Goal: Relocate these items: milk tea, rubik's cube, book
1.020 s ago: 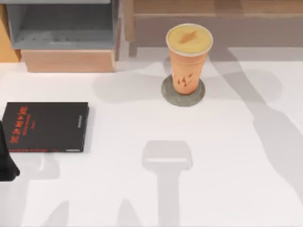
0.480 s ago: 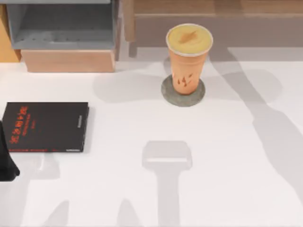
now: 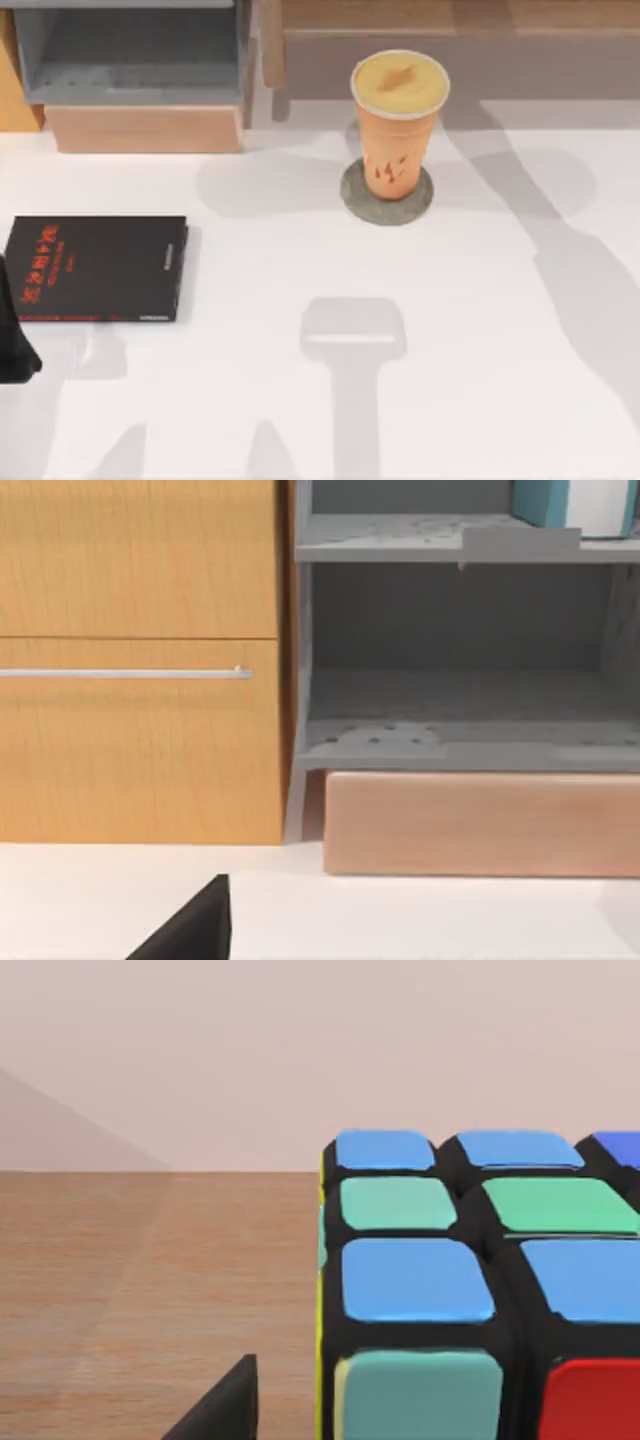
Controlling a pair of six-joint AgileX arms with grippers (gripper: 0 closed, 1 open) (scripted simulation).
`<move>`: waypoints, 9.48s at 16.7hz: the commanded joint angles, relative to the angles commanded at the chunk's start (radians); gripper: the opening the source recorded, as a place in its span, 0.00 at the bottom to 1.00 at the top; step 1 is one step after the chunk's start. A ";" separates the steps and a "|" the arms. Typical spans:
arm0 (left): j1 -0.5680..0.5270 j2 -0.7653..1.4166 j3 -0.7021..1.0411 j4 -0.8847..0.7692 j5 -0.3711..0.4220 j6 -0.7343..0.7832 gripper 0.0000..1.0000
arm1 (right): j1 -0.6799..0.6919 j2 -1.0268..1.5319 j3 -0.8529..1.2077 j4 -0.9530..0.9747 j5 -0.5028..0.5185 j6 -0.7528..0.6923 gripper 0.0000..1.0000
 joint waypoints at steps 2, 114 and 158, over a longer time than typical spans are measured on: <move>0.000 0.000 0.000 0.000 0.000 0.000 1.00 | 0.000 0.000 0.000 0.000 0.000 0.000 1.00; -0.281 2.034 1.439 0.594 -0.241 -0.007 0.00 | -0.365 -2.014 -2.006 -0.002 -0.394 -0.013 1.00; -0.226 1.405 0.675 0.722 -0.142 1.126 0.00 | -0.365 -2.014 -2.006 -0.002 -0.394 -0.013 1.00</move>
